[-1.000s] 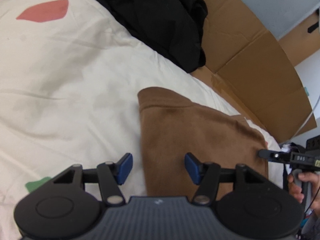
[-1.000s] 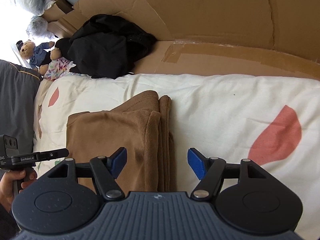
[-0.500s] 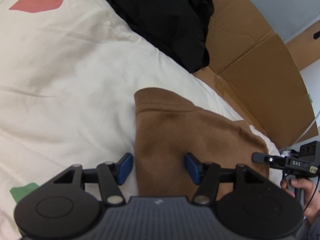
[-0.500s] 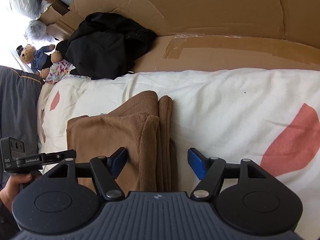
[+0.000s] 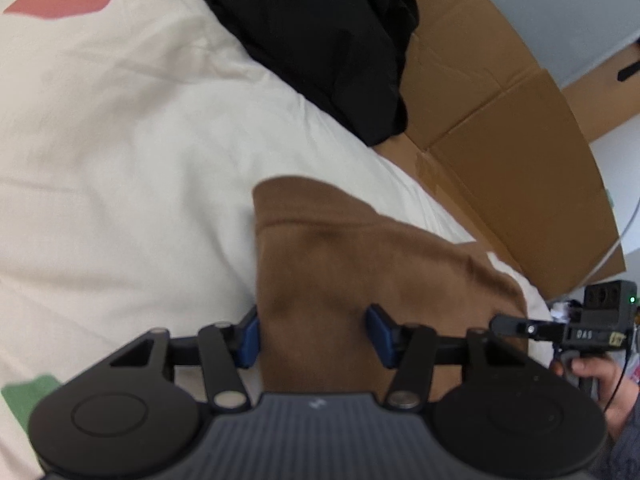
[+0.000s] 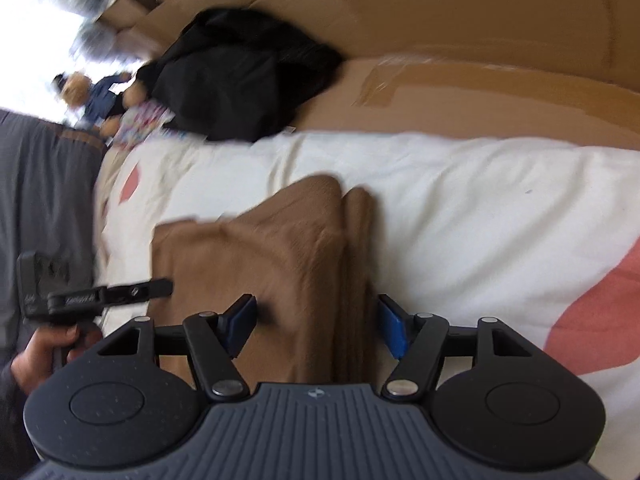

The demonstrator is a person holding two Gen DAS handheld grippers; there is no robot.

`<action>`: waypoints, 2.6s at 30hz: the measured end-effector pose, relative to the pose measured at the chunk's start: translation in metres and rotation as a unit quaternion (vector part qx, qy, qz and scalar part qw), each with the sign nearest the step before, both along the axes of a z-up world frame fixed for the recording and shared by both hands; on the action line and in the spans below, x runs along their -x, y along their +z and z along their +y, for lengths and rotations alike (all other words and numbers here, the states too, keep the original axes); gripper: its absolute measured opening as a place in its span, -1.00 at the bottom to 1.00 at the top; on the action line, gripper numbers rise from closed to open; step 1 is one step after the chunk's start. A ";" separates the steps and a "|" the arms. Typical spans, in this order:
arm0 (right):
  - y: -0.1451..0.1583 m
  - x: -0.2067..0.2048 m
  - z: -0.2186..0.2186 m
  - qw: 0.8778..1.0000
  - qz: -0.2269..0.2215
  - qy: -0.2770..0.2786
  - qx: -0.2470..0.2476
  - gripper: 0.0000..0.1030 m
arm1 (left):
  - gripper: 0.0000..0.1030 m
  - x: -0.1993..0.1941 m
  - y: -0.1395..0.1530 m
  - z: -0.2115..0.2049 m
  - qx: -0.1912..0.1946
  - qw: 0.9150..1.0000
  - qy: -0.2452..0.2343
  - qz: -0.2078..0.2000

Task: Fold clothes
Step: 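Close both tools on the edge of the folded brown shirt, then lift the folded brown shirt up off the duvet with both tools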

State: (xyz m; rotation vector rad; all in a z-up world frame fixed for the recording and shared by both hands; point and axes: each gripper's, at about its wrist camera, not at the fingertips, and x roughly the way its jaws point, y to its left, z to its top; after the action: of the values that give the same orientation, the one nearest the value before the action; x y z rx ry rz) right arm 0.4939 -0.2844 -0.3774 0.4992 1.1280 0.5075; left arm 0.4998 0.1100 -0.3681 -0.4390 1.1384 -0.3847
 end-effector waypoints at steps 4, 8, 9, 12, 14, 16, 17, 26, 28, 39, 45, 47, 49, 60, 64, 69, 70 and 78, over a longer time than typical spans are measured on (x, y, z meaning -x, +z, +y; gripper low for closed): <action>-0.005 -0.005 -0.004 0.999 0.003 -0.028 -0.017 0.10 | 0.05 -0.003 -0.003 0.003 0.017 0.999 0.030 0.005; -0.006 -0.007 -0.002 0.999 0.001 -0.029 -0.013 -0.01 | -0.17 -0.004 -0.001 -0.001 0.001 1.000 0.026 0.003; -0.006 -0.007 -0.003 0.999 0.004 -0.032 -0.011 -0.06 | -0.40 -0.004 0.000 0.000 0.002 1.000 0.025 0.004; -0.008 -0.007 -0.007 0.999 0.013 -0.043 -0.015 -0.30 | -0.62 -0.004 -0.003 0.000 0.020 0.999 0.027 0.021; -0.009 -0.007 -0.006 0.999 0.014 -0.045 -0.013 -0.46 | -0.69 -0.002 -0.004 -0.004 0.008 0.999 0.026 0.016; -0.006 -0.008 0.003 0.999 0.010 -0.041 0.012 -0.52 | -0.73 -0.002 -0.004 -0.008 -0.003 0.999 0.031 0.013; -0.004 -0.008 0.007 0.999 0.008 -0.040 0.024 -0.56 | -0.75 -0.002 -0.002 -0.010 -0.011 0.999 0.037 0.017; 0.025 0.000 0.037 0.992 -0.023 -0.033 0.123 -0.67 | -0.84 0.008 0.028 -0.043 -0.131 0.990 0.046 0.004; 0.029 0.002 0.039 0.990 -0.027 -0.039 0.134 -0.68 | -0.84 0.009 0.029 -0.048 -0.147 0.988 0.045 0.003; 0.069 0.029 0.059 0.978 -0.073 -0.078 0.177 -0.69 | -0.87 0.025 0.071 -0.072 -0.220 0.974 0.047 -0.026; 0.107 0.053 0.054 0.974 -0.099 -0.090 0.185 -0.70 | -0.87 0.040 0.117 -0.084 -0.224 0.971 0.054 -0.058; 0.122 0.063 0.051 0.972 -0.111 -0.091 0.184 -0.70 | -0.87 0.045 0.133 -0.086 -0.222 0.971 0.056 -0.070; 0.137 0.072 0.046 0.971 -0.123 -0.097 0.179 -0.70 | -0.87 0.053 0.150 -0.087 -0.219 0.970 0.058 -0.086; 0.210 0.134 0.042 0.959 -0.197 -0.096 0.180 -0.70 | -0.88 0.113 0.224 -0.076 -0.208 0.964 0.065 -0.155; 0.239 0.164 0.038 0.949 -0.236 -0.101 0.182 -0.70 | -0.88 0.140 0.250 -0.079 -0.196 0.960 0.065 -0.187; 0.262 0.197 0.037 0.940 -0.265 -0.103 0.186 -0.70 | -0.88 0.171 0.270 -0.082 -0.191 0.955 0.062 -0.220; 0.268 0.203 0.038 0.938 -0.272 -0.104 0.187 -0.70 | -0.88 0.175 0.273 -0.082 -0.189 0.954 0.062 -0.223; 0.310 0.242 0.033 0.922 -0.317 -0.117 0.189 -0.70 | -0.89 0.204 0.323 -0.096 -0.186 0.941 0.053 -0.279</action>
State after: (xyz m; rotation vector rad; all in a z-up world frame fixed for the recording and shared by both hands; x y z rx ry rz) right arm 0.2524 -0.2509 -0.0672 0.1046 0.5078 0.2011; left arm 0.2962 0.0144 -0.0448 -0.0438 0.6067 -0.1721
